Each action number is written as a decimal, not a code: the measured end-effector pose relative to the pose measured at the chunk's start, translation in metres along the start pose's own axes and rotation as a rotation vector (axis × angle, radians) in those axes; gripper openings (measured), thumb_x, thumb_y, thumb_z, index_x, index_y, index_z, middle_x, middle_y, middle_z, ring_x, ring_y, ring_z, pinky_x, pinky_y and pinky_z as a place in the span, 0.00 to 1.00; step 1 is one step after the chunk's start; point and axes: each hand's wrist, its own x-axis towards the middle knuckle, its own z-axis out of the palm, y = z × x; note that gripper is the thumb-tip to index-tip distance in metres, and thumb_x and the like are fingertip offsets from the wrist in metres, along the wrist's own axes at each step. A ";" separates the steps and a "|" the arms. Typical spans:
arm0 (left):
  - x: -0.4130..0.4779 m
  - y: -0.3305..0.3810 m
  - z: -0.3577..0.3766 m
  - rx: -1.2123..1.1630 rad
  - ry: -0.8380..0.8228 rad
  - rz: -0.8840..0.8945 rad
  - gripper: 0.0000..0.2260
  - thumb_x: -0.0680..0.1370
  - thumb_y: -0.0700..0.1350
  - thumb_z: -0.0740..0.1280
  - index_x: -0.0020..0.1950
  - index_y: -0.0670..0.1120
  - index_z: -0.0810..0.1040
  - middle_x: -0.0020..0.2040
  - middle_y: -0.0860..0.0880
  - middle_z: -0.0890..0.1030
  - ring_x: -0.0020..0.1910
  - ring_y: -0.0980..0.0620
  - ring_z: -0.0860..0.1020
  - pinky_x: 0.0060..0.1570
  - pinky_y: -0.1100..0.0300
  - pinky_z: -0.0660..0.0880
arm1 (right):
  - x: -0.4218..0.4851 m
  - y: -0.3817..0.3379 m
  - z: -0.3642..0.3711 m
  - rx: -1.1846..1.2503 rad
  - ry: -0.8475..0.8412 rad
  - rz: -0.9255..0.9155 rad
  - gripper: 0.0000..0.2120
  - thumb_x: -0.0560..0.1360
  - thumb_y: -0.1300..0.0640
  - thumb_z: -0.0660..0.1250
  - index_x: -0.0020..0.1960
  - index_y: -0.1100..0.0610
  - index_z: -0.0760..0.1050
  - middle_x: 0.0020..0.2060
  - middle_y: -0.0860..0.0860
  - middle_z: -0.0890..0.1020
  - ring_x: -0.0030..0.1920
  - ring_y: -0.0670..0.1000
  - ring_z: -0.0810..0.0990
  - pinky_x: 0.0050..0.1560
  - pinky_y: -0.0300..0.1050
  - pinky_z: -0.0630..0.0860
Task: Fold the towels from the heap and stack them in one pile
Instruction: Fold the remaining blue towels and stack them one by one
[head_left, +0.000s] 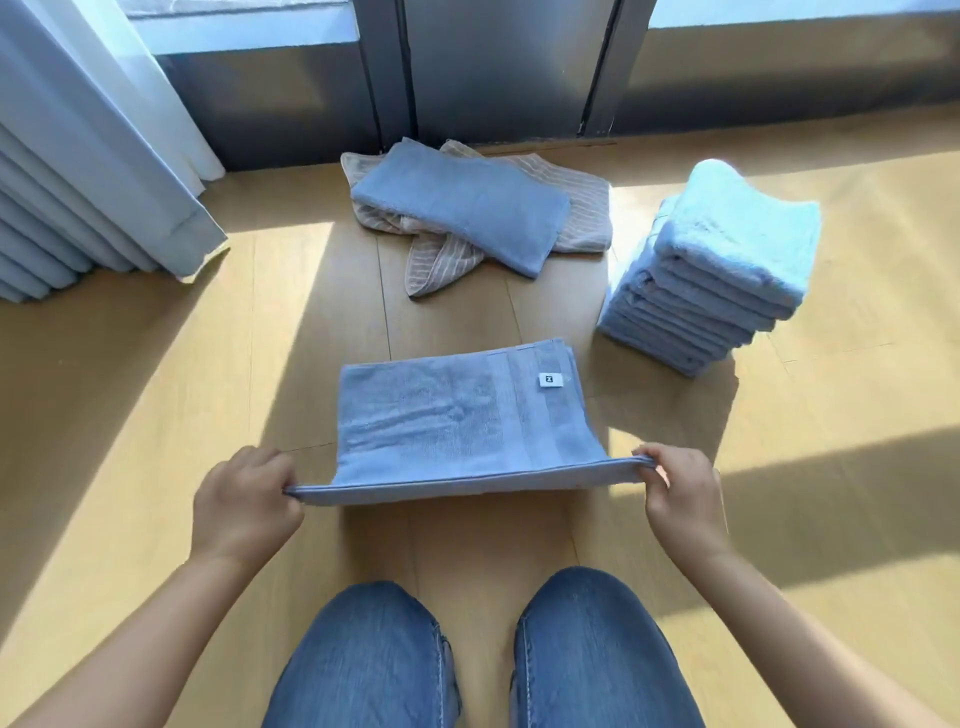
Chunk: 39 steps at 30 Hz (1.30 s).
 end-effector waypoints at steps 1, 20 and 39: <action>-0.004 0.000 0.004 0.003 -0.039 -0.013 0.06 0.58 0.36 0.54 0.23 0.41 0.68 0.24 0.46 0.71 0.25 0.42 0.72 0.28 0.63 0.59 | -0.006 0.004 0.007 -0.016 -0.049 0.043 0.10 0.71 0.68 0.62 0.48 0.62 0.80 0.44 0.57 0.83 0.49 0.63 0.77 0.51 0.55 0.67; 0.106 -0.001 0.032 -0.214 -0.239 -0.517 0.14 0.75 0.37 0.58 0.59 0.41 0.75 0.57 0.40 0.77 0.56 0.39 0.74 0.51 0.53 0.69 | 0.115 -0.037 0.046 0.093 -0.172 0.175 0.20 0.78 0.58 0.57 0.70 0.58 0.63 0.59 0.56 0.77 0.61 0.58 0.72 0.63 0.51 0.65; 0.057 -0.016 0.099 -0.904 -0.375 -0.794 0.05 0.79 0.38 0.61 0.43 0.46 0.72 0.39 0.51 0.74 0.48 0.49 0.73 0.51 0.54 0.69 | 0.092 -0.031 0.089 0.062 -0.194 0.451 0.11 0.75 0.62 0.57 0.55 0.64 0.73 0.52 0.60 0.78 0.51 0.59 0.74 0.46 0.45 0.66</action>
